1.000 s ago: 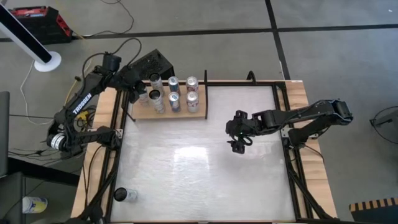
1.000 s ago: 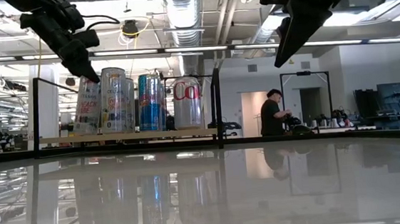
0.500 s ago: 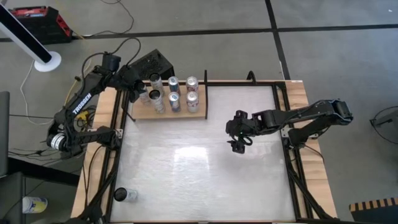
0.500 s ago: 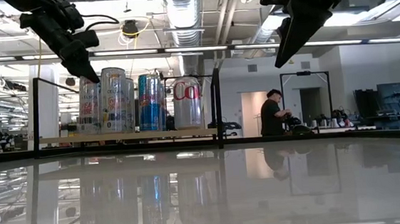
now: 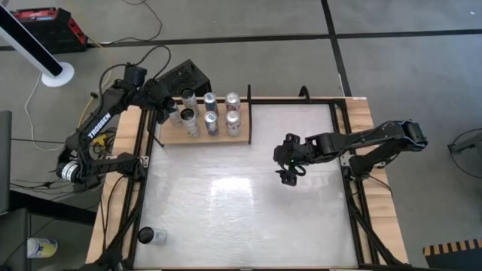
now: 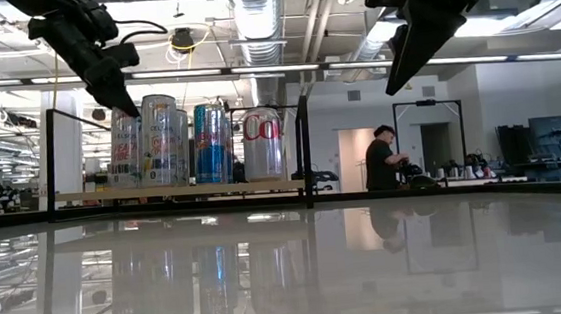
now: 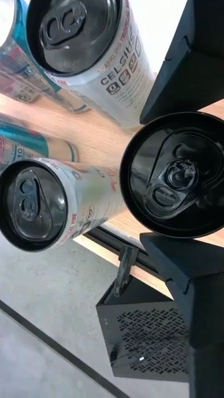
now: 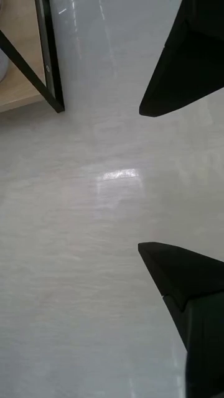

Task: Place canned beverage on shelf
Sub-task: Put the right red soda can on the shelf

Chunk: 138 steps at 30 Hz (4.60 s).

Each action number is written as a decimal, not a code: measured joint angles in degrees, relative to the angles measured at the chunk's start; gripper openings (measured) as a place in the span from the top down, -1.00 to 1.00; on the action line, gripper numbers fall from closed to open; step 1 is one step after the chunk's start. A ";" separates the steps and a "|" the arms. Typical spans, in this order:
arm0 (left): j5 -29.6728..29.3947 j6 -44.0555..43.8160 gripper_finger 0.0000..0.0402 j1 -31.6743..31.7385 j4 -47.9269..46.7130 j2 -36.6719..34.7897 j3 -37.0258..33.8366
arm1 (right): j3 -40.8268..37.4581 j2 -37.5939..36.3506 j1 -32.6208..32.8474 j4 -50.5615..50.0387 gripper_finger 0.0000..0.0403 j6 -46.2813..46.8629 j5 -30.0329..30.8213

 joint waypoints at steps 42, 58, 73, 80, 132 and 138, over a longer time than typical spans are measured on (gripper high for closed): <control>-1.51 -1.17 -0.64 0.00 0.59 0.02 1.44 | 0.00 0.00 -0.04 -1.27 -0.85 -0.09 -0.04; 2.65 -4.69 -0.64 -4.57 -6.37 0.02 8.84 | 0.00 0.00 -0.43 -1.27 -0.85 -0.05 -0.04; -10.42 -5.62 -0.23 -15.78 -11.91 -5.18 9.51 | 0.00 0.00 -0.76 -1.22 -0.85 -0.07 0.01; -12.41 -5.81 0.48 -15.76 -14.67 -5.09 7.16 | 0.00 0.00 -0.76 -1.22 -0.85 -0.04 0.01; -34.30 -6.15 1.00 -15.61 -13.33 0.59 7.08 | 0.00 0.00 -0.74 -1.21 -0.85 0.42 0.03; -34.27 -6.23 1.00 -15.67 -13.06 0.59 7.08 | 0.00 0.00 -0.74 -1.22 -0.85 0.49 0.03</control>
